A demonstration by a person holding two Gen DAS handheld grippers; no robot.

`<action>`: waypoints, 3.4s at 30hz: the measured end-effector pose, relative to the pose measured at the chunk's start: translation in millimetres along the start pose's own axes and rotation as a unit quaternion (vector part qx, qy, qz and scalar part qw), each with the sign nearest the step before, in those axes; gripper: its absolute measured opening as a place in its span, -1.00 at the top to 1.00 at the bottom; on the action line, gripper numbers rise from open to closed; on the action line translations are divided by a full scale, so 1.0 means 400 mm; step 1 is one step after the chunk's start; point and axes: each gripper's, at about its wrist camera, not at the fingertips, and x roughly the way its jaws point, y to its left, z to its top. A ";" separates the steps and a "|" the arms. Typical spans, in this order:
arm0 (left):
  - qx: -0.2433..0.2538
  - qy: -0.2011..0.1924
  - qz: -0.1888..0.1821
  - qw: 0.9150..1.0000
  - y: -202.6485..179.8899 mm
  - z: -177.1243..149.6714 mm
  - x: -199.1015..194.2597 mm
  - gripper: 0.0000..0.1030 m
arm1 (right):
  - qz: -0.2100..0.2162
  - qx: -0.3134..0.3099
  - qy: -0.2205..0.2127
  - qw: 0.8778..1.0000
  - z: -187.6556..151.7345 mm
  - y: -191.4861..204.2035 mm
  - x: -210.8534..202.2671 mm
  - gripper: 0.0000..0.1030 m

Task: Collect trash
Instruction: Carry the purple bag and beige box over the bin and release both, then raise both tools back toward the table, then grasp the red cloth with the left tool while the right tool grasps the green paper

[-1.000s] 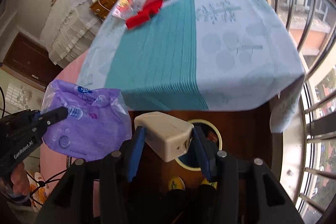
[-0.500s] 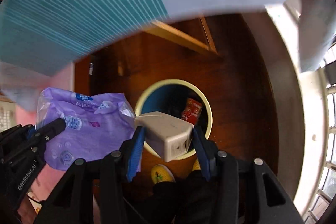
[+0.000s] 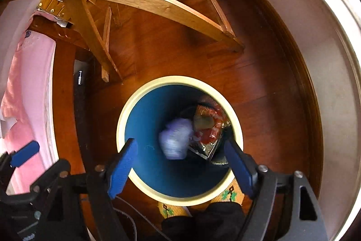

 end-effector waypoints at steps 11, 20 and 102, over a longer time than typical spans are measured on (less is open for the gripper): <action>-0.019 -0.012 -0.006 1.000 0.041 -0.038 -0.204 -0.61 | 0.007 -0.015 -0.008 1.000 -0.034 0.053 -0.167 -0.55; 0.000 -0.066 -0.009 0.998 0.084 -0.008 -0.469 -0.61 | 0.009 -0.028 -0.043 0.999 -0.053 0.133 -0.431 -0.55; -0.377 0.015 -0.125 0.918 0.310 0.790 -0.601 -0.61 | -0.104 -0.368 -0.129 0.915 1.045 0.260 -0.728 0.00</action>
